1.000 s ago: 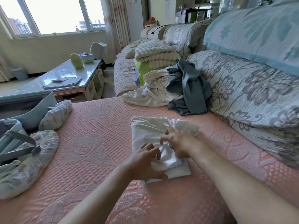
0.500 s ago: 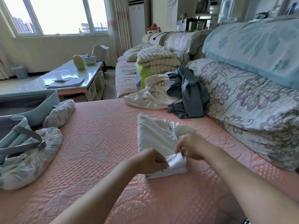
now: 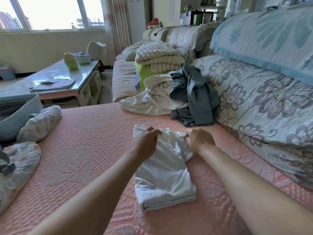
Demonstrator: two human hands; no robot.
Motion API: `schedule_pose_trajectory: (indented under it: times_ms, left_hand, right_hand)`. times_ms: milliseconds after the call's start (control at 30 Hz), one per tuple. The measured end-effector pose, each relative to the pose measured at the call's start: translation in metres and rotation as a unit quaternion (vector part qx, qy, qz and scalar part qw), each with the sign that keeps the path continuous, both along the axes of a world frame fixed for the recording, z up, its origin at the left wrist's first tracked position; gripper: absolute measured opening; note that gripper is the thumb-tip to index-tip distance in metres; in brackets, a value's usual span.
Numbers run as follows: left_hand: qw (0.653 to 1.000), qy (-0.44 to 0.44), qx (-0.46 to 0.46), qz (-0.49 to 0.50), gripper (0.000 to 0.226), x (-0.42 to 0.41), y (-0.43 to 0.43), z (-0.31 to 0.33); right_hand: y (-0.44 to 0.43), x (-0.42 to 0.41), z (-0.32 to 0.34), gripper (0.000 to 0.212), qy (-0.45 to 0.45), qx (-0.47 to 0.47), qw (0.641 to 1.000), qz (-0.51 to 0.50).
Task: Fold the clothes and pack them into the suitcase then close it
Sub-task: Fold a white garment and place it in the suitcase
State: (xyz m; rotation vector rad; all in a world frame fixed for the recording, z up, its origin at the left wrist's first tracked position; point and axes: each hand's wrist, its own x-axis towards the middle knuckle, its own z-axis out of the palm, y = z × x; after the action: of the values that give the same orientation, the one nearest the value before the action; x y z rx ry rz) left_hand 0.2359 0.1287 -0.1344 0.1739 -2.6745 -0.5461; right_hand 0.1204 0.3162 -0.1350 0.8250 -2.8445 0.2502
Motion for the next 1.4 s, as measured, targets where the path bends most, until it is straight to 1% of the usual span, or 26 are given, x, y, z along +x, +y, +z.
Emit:
schedule_pose_trajectory:
  times_ms: [67, 133, 200, 233, 300, 333, 400, 433, 467, 533, 600, 633, 667, 733, 800, 833, 900, 967, 1000, 1033, 1100, 1167, 1200, 1233, 1333, 1400]
  left_hand:
    - [0.998, -0.017, -0.053, 0.004, 0.034, -0.022, -0.007, 0.001]
    - [0.991, -0.061, -0.118, 0.015, 0.037, -0.044, -0.015, 0.000]
    - [0.972, -0.129, -0.198, 0.020, 0.036, -0.062, -0.019, -0.001]
    - [0.962, -0.158, -0.222, 0.020, 0.036, -0.069, -0.020, -0.002]
    - [0.949, -0.202, -0.240, 0.026, 0.037, -0.079, -0.023, -0.005]
    - [0.946, -0.221, -0.235, 0.038, 0.037, -0.084, -0.024, -0.005]
    - [0.946, -0.239, -0.206, 0.072, 0.035, -0.090, -0.027, -0.007]
    - [0.952, -0.227, -0.184, 0.088, 0.032, -0.091, -0.028, -0.008]
    - [0.962, -0.194, -0.163, 0.099, 0.027, -0.090, -0.029, -0.009]
    - [0.988, -0.078, -0.091, 0.101, 0.020, -0.085, -0.030, -0.012]
    - [0.996, 0.028, 0.002, 0.089, 0.017, -0.078, -0.033, -0.014]
    - [0.996, 0.046, 0.024, 0.079, 0.018, -0.074, -0.034, -0.016]
    - [0.997, 0.034, 0.021, 0.069, 0.023, -0.071, -0.036, -0.019]
    - [0.997, -0.041, -0.012, 0.061, 0.034, -0.064, -0.039, -0.029]
    - [0.991, -0.089, -0.039, 0.092, 0.033, -0.054, -0.044, -0.034]
    - [0.989, -0.084, -0.057, 0.108, 0.033, -0.049, -0.046, -0.034]
    - [0.988, -0.024, -0.098, 0.115, 0.027, -0.035, -0.047, -0.030]
    - [0.986, 0.054, -0.136, 0.083, 0.020, -0.022, -0.040, -0.028]
    - [0.983, 0.073, -0.153, 0.065, 0.017, -0.015, -0.034, -0.026]
    - [0.984, 0.063, -0.161, 0.052, 0.016, -0.008, -0.027, -0.025]
    - [0.985, -0.041, -0.160, 0.044, 0.033, 0.006, -0.013, -0.027]
    - [0.972, -0.161, -0.168, 0.034, 0.070, 0.022, -0.009, -0.035]
    - [0.965, -0.196, -0.172, 0.028, 0.085, 0.029, -0.008, -0.038]
    - [0.960, -0.216, -0.178, 0.031, 0.091, 0.035, -0.008, -0.039]
    - [0.955, -0.208, -0.208, 0.040, 0.072, 0.048, 0.004, -0.031]
    - [0.964, -0.171, -0.205, 0.003, 0.065, 0.058, 0.019, -0.026]
  right_hand:
    - [0.005, -0.017, -0.001, 0.019, 0.053, -0.064, 0.994, -0.075]
    - [0.014, -0.033, 0.002, 0.027, 0.042, -0.072, 0.983, -0.165]
    - [0.019, -0.044, 0.003, 0.031, 0.007, 0.009, 0.975, -0.222]
    - [0.018, -0.045, 0.002, 0.032, 0.004, 0.060, 0.973, -0.223]
    - [0.010, -0.044, -0.005, 0.042, 0.018, 0.110, 0.979, -0.172]
    - [0.004, -0.044, -0.010, 0.045, 0.026, 0.088, 0.988, -0.124]
    - [-0.012, -0.038, -0.015, 0.049, 0.020, -0.012, 1.000, -0.012]
    - [-0.022, -0.036, -0.015, 0.048, 0.000, -0.052, 0.998, 0.032]
    - [-0.033, -0.032, -0.014, 0.046, -0.031, -0.060, 0.996, 0.061]
    - [-0.051, -0.029, -0.012, 0.039, -0.075, -0.013, 0.995, 0.070]
    - [-0.060, -0.032, -0.012, 0.025, -0.034, 0.009, 0.998, 0.044]
    - [-0.061, -0.035, -0.013, 0.023, 0.014, 0.009, 0.999, 0.028]
    - [-0.062, -0.037, -0.015, 0.022, 0.065, 0.013, 0.998, 0.014]
    - [-0.064, -0.037, -0.021, 0.015, 0.142, 0.040, 0.989, 0.004]
    - [-0.067, -0.032, -0.024, 0.024, 0.185, 0.054, 0.981, 0.022]
    - [-0.067, -0.029, -0.023, 0.030, 0.198, 0.047, 0.978, 0.046]
    - [-0.066, -0.019, -0.019, 0.036, 0.208, 0.009, 0.972, 0.114]
    - [-0.063, -0.006, -0.014, 0.031, 0.157, -0.047, 0.970, 0.180]
    - [-0.060, 0.003, -0.012, 0.028, 0.109, -0.060, 0.971, 0.203]
    - [-0.056, 0.013, -0.010, 0.030, 0.051, -0.048, 0.974, 0.216]
    - [-0.044, 0.032, -0.008, 0.047, -0.049, 0.031, 0.973, 0.221]
    - [-0.031, 0.048, -0.008, 0.065, -0.138, 0.131, 0.962, 0.195]
    - [-0.025, 0.055, -0.008, 0.069, -0.167, 0.161, 0.956, 0.182]
    - [-0.020, 0.061, -0.008, 0.070, -0.175, 0.176, 0.953, 0.175]
    - [-0.003, 0.076, -0.002, 0.074, -0.153, 0.168, 0.956, 0.184]
    - [0.008, 0.088, 0.005, 0.082, -0.175, 0.134, 0.952, 0.213]
